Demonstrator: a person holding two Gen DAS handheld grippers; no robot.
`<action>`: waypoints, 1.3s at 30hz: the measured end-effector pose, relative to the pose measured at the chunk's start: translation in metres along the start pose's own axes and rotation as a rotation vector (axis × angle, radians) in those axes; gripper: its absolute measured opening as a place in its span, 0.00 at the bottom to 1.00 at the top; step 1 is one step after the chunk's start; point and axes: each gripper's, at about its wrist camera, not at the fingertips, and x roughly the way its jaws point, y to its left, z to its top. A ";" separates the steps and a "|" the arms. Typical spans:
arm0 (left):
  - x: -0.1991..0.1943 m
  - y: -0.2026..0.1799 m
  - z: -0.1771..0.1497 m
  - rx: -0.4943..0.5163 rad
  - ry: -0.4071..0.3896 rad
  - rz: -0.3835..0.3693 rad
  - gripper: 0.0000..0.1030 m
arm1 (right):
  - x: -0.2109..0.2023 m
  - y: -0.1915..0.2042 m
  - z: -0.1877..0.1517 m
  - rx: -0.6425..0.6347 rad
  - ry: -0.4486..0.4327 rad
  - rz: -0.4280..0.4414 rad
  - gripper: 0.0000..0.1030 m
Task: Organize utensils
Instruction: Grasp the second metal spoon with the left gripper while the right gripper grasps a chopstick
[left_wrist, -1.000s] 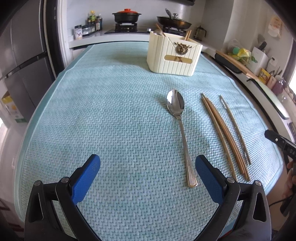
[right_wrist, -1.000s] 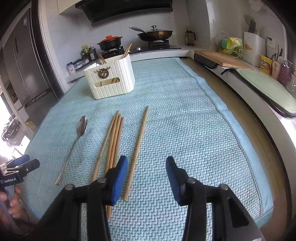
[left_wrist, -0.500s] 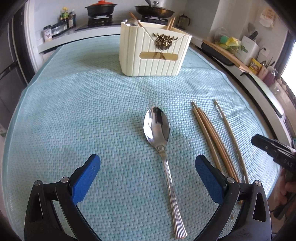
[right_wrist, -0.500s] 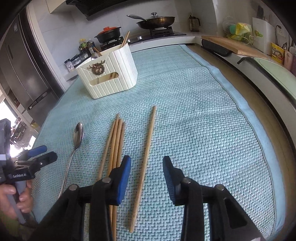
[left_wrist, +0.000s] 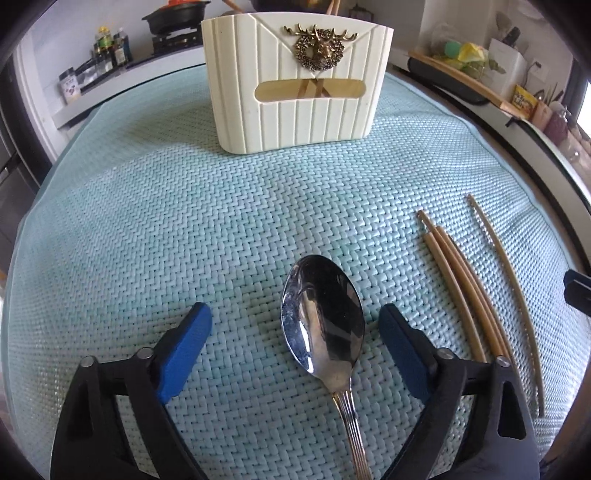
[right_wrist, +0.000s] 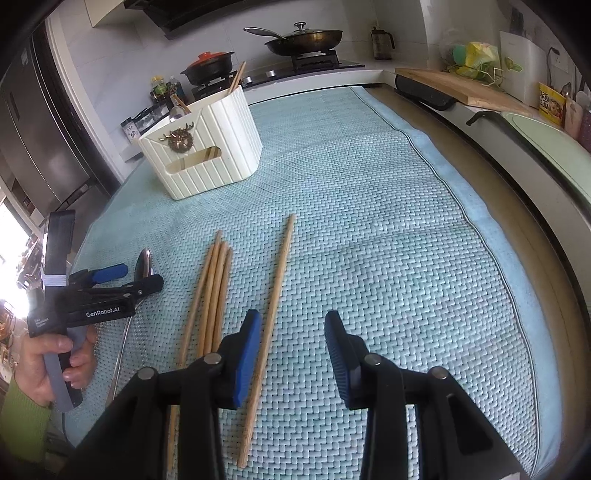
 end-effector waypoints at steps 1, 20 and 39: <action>-0.001 0.000 0.000 0.006 -0.007 0.003 0.73 | 0.002 0.000 0.003 -0.009 0.002 -0.003 0.35; -0.010 0.016 -0.003 -0.028 -0.044 -0.084 0.41 | 0.091 0.023 0.077 -0.163 0.216 0.002 0.35; -0.060 0.045 0.005 -0.091 -0.127 -0.113 0.40 | 0.092 0.015 0.111 -0.039 0.190 0.028 0.06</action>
